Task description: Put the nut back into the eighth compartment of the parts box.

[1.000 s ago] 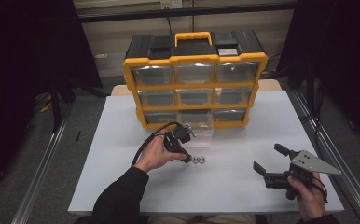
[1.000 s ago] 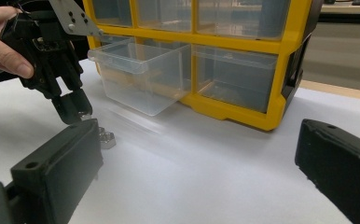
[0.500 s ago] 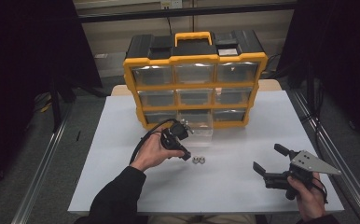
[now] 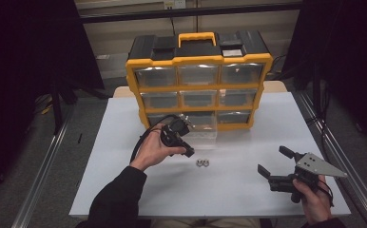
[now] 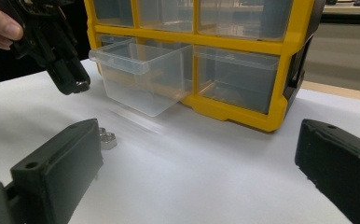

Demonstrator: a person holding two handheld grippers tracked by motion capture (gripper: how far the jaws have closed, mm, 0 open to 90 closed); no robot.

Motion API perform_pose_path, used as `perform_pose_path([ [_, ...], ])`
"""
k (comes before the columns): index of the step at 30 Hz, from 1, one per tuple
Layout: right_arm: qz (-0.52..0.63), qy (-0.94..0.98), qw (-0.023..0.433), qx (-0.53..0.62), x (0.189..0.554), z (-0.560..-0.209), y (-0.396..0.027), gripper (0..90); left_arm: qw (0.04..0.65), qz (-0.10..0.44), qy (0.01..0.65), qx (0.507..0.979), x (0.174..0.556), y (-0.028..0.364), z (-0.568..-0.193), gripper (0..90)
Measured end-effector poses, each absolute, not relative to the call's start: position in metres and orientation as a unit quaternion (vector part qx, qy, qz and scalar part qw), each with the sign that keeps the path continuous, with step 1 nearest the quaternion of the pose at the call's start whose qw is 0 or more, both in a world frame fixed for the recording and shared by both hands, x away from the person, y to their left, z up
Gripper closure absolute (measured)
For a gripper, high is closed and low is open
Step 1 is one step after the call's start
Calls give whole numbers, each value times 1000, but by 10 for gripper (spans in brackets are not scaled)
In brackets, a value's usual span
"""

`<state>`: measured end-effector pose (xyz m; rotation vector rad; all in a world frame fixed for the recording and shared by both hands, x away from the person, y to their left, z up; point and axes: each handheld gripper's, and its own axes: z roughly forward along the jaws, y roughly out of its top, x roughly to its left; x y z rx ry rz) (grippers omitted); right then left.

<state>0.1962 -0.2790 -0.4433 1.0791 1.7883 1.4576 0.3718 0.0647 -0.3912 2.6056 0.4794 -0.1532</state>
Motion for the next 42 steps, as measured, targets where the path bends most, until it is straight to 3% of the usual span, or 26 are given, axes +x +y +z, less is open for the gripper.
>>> perform_pose_path([
  [30, 548, 671, 294, 403, 197, -443, -279, 7, 279, -29, 171, 945, 387, 70, -348, 702],
  [42, 548, 671, 293, 404, 197, -444, -279, 7, 299, -20, 199, 933, 398, 69, -339, 702],
])
